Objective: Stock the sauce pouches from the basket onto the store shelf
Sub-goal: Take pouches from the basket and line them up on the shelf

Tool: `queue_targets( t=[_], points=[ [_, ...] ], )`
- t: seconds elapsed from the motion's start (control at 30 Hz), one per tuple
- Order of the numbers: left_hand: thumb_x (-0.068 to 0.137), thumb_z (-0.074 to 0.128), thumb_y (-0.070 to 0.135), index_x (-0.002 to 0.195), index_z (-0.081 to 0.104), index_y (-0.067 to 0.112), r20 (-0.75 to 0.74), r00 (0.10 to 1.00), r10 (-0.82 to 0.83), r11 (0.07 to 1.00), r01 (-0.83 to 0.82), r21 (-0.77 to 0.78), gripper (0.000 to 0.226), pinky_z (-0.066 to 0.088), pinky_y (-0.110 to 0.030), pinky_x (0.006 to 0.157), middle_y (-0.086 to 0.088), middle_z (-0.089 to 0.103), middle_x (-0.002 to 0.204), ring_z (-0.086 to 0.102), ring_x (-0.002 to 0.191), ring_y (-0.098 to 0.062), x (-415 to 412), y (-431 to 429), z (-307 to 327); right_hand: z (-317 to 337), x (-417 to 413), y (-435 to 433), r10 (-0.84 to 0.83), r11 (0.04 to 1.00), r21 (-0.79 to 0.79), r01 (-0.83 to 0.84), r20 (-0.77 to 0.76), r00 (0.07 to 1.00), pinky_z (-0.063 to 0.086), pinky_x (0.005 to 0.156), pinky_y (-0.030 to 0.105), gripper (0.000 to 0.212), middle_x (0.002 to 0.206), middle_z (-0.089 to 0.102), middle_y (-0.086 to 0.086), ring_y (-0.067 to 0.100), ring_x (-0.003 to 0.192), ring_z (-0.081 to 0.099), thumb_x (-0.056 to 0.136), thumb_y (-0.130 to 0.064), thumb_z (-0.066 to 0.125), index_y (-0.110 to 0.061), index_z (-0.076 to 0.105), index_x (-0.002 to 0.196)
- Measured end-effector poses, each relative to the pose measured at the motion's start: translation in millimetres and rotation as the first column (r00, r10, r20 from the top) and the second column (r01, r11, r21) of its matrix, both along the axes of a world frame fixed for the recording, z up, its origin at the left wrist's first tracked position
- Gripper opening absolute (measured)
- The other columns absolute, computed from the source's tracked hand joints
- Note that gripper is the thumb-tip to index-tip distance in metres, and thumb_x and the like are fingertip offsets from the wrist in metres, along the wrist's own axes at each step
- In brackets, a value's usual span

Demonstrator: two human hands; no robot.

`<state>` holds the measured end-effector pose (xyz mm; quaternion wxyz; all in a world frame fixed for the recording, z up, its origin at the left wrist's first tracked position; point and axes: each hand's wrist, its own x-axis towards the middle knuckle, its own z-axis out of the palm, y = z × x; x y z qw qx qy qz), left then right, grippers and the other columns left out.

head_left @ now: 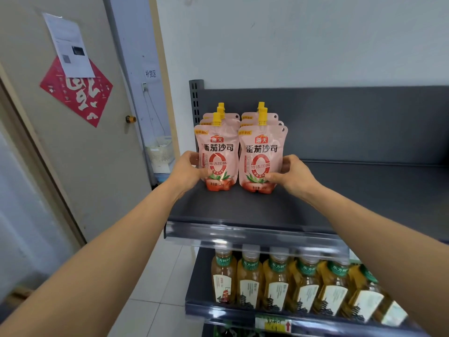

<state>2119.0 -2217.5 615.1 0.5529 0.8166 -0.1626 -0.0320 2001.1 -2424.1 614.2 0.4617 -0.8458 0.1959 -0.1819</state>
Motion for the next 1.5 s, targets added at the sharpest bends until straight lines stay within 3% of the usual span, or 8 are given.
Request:
queue_targets(
  t=[0.2, 0.5, 0.67, 0.9, 1.07, 1.33, 1.4, 1.5],
  points=[
    [0.082, 0.068, 0.011, 0.116, 0.054, 0.006, 0.201, 0.972, 0.120, 0.993, -0.117, -0.029, 0.037, 0.047, -0.023, 0.075, -0.004, 0.055, 0.105, 0.055, 0.091, -0.016, -41, 3, 12, 2, -34, 3, -0.110, 0.981, -0.149, 0.127, 0.118, 0.987, 0.042, 0.091, 0.028, 0.049, 0.129, 0.057, 0.008, 0.020, 0.115, 0.054, 0.087, -0.023, 0.065, -0.008, 0.047, 0.130],
    [0.081, 0.069, 0.016, 0.093, 0.061, 0.020, 0.317, 0.878, -0.359, 0.933, 0.324, 0.158, 0.015, 0.045, -0.013, 0.067, 0.010, 0.058, 0.076, 0.053, 0.069, -0.003, -172, -49, -13, -23, -158, 3, 0.037, 0.911, -0.410, 0.034, 0.164, 0.986, 0.039, 0.072, 0.011, 0.017, 0.090, 0.062, -0.005, 0.009, 0.084, 0.056, 0.089, -0.020, 0.061, -0.012, 0.066, 0.103],
    [0.081, 0.069, 0.015, 0.095, 0.063, 0.017, 0.081, 0.784, -0.616, 0.757, 0.560, 0.337, 0.015, 0.049, -0.027, 0.072, 0.005, 0.061, 0.079, 0.057, 0.074, -0.011, -232, -97, -68, -80, -226, -28, 0.060, 0.906, -0.407, -0.116, -0.147, 0.987, 0.043, 0.077, 0.023, 0.017, 0.089, 0.062, -0.004, 0.010, 0.082, 0.056, 0.090, -0.019, 0.060, -0.011, 0.067, 0.104],
    [0.084, 0.067, 0.015, 0.102, 0.063, 0.009, -0.290, 0.672, -0.681, 0.507, 0.719, 0.474, 0.020, 0.043, -0.024, 0.067, -0.001, 0.059, 0.088, 0.056, 0.083, -0.016, -281, -151, -185, -187, -298, -92, 0.053, 0.934, -0.251, -0.255, -0.607, 0.793, 0.042, 0.074, 0.028, 0.023, 0.109, 0.068, 0.015, 0.030, 0.101, 0.062, 0.092, -0.017, 0.057, -0.007, 0.066, 0.111],
    [0.087, 0.061, 0.007, 0.107, 0.062, 0.000, -0.454, 0.648, -0.611, 0.420, 0.752, 0.508, 0.021, 0.036, -0.009, 0.066, -0.004, 0.055, 0.095, 0.053, 0.090, -0.015, -306, -160, -268, -260, -325, -106, 0.087, 0.931, -0.174, -0.320, -0.747, 0.660, 0.046, 0.090, 0.034, 0.026, 0.120, 0.064, 0.018, 0.033, 0.112, 0.058, 0.094, -0.012, 0.049, -0.002, 0.064, 0.113],
    [0.085, 0.055, 0.004, 0.087, 0.059, 0.009, -0.593, 0.671, -0.445, 0.307, 0.737, 0.602, 0.007, 0.046, -0.032, 0.075, -0.014, 0.064, 0.101, 0.060, 0.096, -0.028, -321, -139, -376, -360, -344, -117, 0.173, 0.896, -0.052, -0.440, -0.873, 0.456, 0.045, 0.089, 0.032, 0.030, 0.122, 0.062, 0.017, 0.031, 0.112, 0.057, 0.091, -0.004, 0.046, -0.005, 0.061, 0.116],
    [0.088, 0.052, 0.007, 0.095, 0.062, 0.007, -0.604, 0.680, -0.416, 0.258, 0.725, 0.639, 0.012, 0.041, -0.026, 0.062, -0.008, 0.060, 0.095, 0.057, 0.088, -0.022, -323, -132, -394, -382, -349, -121, 0.164, 0.894, -0.050, -0.446, -0.888, 0.429, 0.048, 0.091, 0.033, 0.030, 0.121, 0.064, 0.016, 0.030, 0.110, 0.059, 0.090, -0.004, 0.047, -0.006, 0.062, 0.116],
    [0.092, 0.050, 0.011, 0.115, 0.060, 0.001, -0.648, 0.669, -0.364, 0.175, 0.732, 0.658, 0.027, 0.047, -0.030, 0.078, -0.013, 0.063, 0.113, 0.061, 0.104, -0.027, -323, -125, -420, -409, -355, -125, 0.142, 0.893, -0.042, -0.449, -0.919, 0.368, 0.050, 0.092, 0.036, 0.029, 0.122, 0.063, 0.016, 0.031, 0.110, 0.060, 0.091, -0.006, 0.049, -0.005, 0.062, 0.118]
  ],
)
